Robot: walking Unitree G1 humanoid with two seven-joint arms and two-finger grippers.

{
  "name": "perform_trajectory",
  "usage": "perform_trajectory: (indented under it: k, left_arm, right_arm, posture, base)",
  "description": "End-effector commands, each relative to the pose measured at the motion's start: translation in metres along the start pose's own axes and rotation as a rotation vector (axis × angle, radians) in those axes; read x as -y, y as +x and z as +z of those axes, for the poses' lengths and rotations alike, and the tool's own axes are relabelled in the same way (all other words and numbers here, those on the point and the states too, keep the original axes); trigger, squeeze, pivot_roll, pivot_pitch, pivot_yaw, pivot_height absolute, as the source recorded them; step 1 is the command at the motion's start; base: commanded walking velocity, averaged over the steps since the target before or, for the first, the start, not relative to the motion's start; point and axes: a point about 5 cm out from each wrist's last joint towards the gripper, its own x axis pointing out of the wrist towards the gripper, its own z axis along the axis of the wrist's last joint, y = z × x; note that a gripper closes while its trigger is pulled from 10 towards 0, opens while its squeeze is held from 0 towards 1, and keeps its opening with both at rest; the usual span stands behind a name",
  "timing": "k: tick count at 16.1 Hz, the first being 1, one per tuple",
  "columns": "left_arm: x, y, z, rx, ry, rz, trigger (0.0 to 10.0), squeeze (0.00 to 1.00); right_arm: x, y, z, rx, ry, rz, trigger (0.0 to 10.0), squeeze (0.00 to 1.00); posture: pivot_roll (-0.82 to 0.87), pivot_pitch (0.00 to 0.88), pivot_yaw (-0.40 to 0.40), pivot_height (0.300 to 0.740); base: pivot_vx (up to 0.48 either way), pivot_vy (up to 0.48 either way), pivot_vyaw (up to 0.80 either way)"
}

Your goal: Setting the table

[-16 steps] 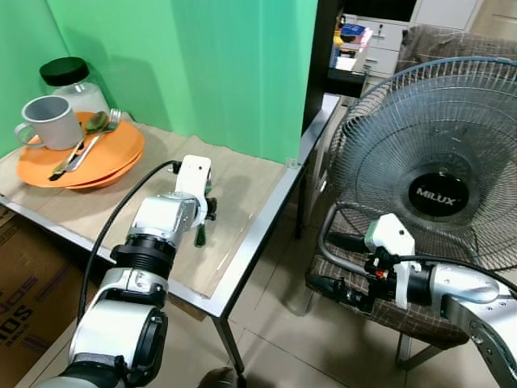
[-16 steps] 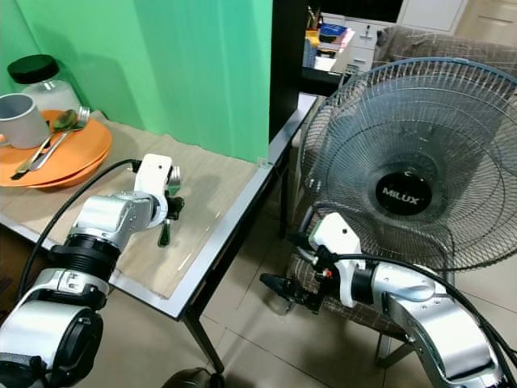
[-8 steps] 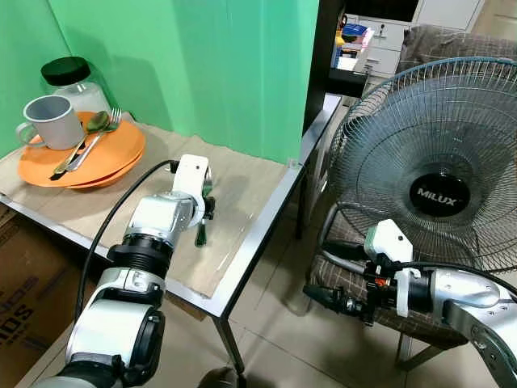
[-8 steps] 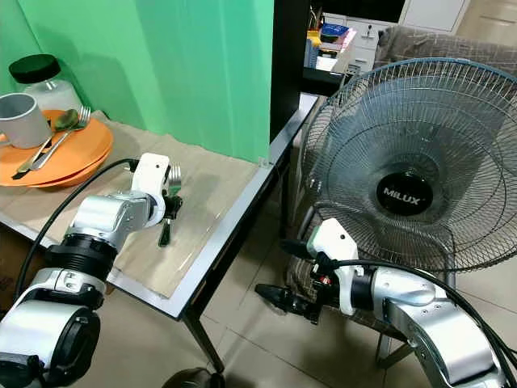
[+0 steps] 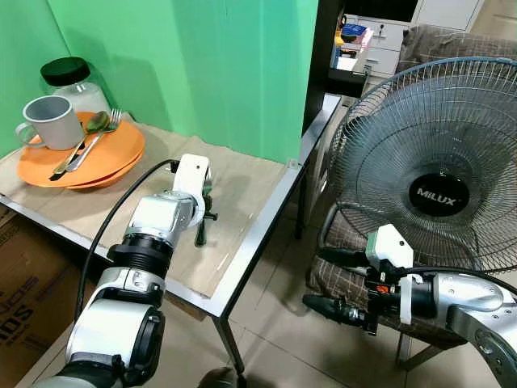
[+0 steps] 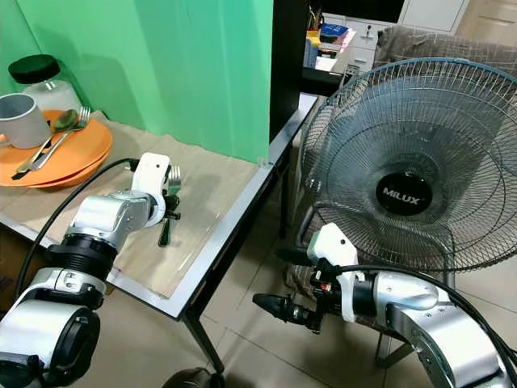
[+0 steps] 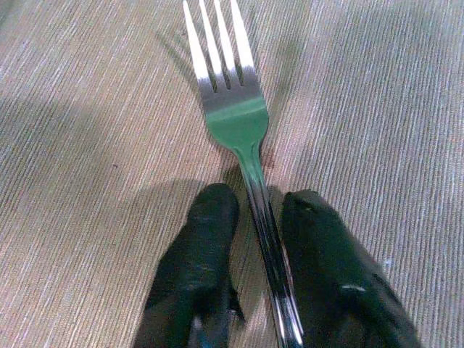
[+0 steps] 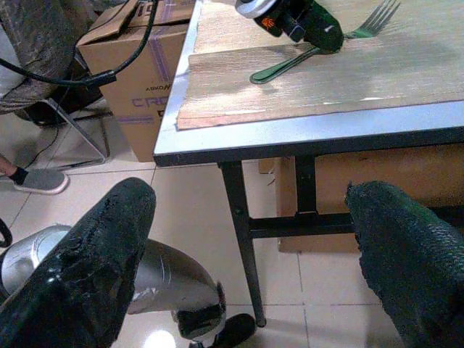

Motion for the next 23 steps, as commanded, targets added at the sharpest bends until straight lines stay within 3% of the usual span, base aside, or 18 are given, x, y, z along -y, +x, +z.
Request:
perform_trajectory:
  k: [1, 6, 10, 15, 16, 18, 20, 22, 23]
  left_arm:
    - [-0.001, -0.001, 0.007, 0.020, 0.019, 0.003, 0.0, 0.00]
    - [-0.002, -0.004, 0.012, 0.039, 0.031, 0.006, 0.0, 0.00]
    - [-0.002, -0.006, 0.016, 0.057, 0.035, 0.009, 0.0, 0.00]
    - [0.000, -0.017, 0.030, 0.119, 0.034, -0.013, 0.0, 0.00]
    - [0.004, -0.023, 0.035, 0.151, 0.040, -0.048, 0.0, 0.00]
    - [0.017, -0.046, 0.055, 0.344, 0.070, -0.173, 0.0, 0.00]
    - [0.035, -0.086, 0.071, 0.631, 0.160, -0.358, 0.0, 0.00]
    - [0.052, -0.110, 0.065, 0.736, 0.237, -0.515, 0.0, 0.00]
    - [0.063, -0.117, 0.050, 0.762, 0.294, -0.574, 3.3, 0.00]
  right_arm:
    - [0.001, -0.002, 0.004, 0.006, -0.014, -0.003, 10.0, 0.00]
    - [0.002, -0.003, 0.004, 0.005, -0.016, -0.005, 10.0, 0.00]
    - [0.020, -0.003, 0.010, 0.054, -0.043, -0.155, 10.0, 0.00]
    - [0.022, 0.000, 0.011, 0.072, -0.046, -0.173, 10.0, 0.00]
    - [0.022, 0.000, 0.011, 0.075, -0.044, -0.170, 10.0, 0.00]
    - [0.022, -0.003, 0.014, 0.105, -0.042, -0.188, 10.0, 0.00]
    - [0.029, -0.012, 0.025, 0.189, -0.025, -0.319, 10.0, 0.00]
    - [0.034, -0.018, 0.029, 0.237, -0.003, -0.451, 10.0, 0.00]
    - [0.034, -0.020, 0.031, 0.279, 0.009, -0.560, 10.0, 0.00]
  posture:
    - [0.11, 0.000, 0.079, 0.740]
    - [0.11, 0.000, 0.078, 0.740]
    - [0.11, 0.000, 0.077, 0.740]
    - [0.11, 0.000, 0.075, 0.740]
    - [0.10, 0.000, 0.077, 0.740]
    - [0.09, 0.000, 0.080, 0.740]
    - [0.09, 0.000, 0.066, 0.740]
    - [0.10, 0.000, 0.048, 0.740]
    - [0.10, 0.000, 0.038, 0.740]
  base:
    - [0.000, 0.000, 0.00]
    - [0.000, 0.000, 0.00]
    - [0.000, 0.000, 0.00]
    - [0.000, 0.000, 0.00]
    - [0.000, 0.000, 0.00]
    - [0.000, 0.000, 0.00]
    - [0.000, 0.000, 0.00]
    - [0.000, 0.000, 0.00]
    - [0.000, 0.000, 0.00]
